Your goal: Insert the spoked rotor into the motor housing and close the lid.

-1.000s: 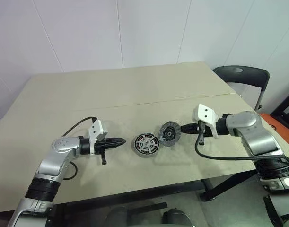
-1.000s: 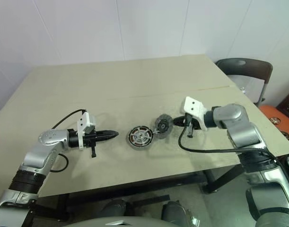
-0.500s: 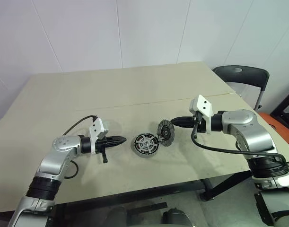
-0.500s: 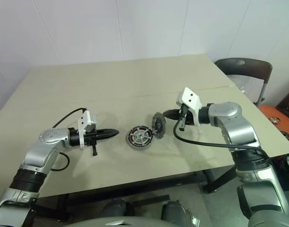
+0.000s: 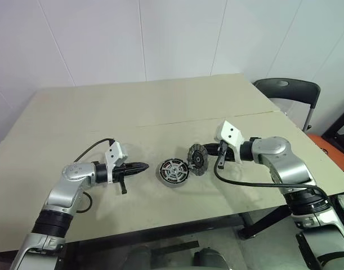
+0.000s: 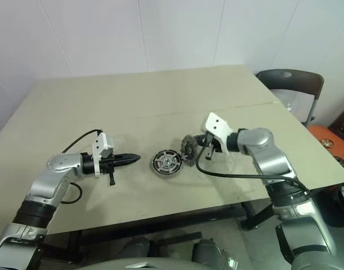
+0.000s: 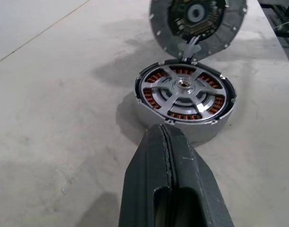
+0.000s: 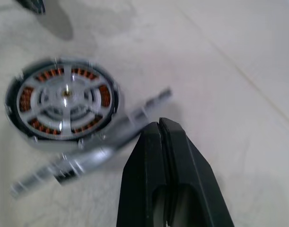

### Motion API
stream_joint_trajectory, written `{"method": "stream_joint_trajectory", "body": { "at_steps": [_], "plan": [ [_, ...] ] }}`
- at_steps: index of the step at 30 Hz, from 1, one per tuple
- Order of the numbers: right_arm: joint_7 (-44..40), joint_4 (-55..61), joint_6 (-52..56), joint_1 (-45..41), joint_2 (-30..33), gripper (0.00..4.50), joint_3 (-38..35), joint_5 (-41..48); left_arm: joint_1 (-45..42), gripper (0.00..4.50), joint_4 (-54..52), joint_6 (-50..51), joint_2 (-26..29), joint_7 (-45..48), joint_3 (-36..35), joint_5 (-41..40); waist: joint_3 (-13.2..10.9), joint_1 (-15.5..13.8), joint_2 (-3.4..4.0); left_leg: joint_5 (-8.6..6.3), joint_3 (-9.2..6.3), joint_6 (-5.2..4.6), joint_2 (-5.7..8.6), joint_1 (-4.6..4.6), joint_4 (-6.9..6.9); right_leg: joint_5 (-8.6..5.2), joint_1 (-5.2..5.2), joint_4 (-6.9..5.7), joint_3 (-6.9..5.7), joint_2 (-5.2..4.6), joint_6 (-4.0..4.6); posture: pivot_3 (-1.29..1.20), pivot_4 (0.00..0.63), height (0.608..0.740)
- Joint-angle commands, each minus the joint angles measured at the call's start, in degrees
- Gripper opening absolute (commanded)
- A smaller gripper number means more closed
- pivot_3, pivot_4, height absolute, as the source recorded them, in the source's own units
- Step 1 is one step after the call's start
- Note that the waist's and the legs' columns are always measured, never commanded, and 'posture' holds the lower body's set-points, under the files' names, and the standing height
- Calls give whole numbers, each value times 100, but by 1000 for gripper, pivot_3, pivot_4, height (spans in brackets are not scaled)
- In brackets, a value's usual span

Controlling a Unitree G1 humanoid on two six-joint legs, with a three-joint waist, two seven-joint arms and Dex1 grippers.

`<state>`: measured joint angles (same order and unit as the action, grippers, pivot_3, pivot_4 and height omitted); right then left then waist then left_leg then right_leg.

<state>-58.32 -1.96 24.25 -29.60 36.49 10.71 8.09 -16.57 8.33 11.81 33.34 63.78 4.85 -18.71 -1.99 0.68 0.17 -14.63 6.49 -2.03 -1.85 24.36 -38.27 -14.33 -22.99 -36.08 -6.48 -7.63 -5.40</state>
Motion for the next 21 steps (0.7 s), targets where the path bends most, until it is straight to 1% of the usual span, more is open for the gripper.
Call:
{"method": "stream_joint_trajectory", "body": {
  "at_steps": [1,8,11,18,21],
  "plan": [
    [-98,169,16,-60,16,32,-152,195,-168,0,88,-203,-26,72,-48,35,0,2,0,0,0,-1,0,0,0,1,0,0,0,1,-2,0,0,740],
    [-208,285,153,2,87,32,-103,275,-152,0,110,-250,-83,83,-25,74,0,2,0,0,0,-1,0,0,0,3,1,0,0,1,-5,0,0,740],
    [-312,446,382,14,61,32,-250,558,-146,0,96,-235,-96,76,1,105,0,-3,0,0,-1,-1,0,0,0,3,1,-1,0,0,-5,0,0,740],
    [-162,794,1010,-29,-326,32,-683,1410,-134,0,116,-230,-158,80,80,161,0,0,0,0,-1,-1,-1,0,0,3,1,-1,0,0,-5,0,0,740],
    [-79,931,1219,-23,-408,32,-750,1642,-146,0,151,-245,-182,95,90,187,0,-2,0,0,-1,-1,-1,0,0,3,0,-1,0,0,-5,0,0,740]
  ]
}}
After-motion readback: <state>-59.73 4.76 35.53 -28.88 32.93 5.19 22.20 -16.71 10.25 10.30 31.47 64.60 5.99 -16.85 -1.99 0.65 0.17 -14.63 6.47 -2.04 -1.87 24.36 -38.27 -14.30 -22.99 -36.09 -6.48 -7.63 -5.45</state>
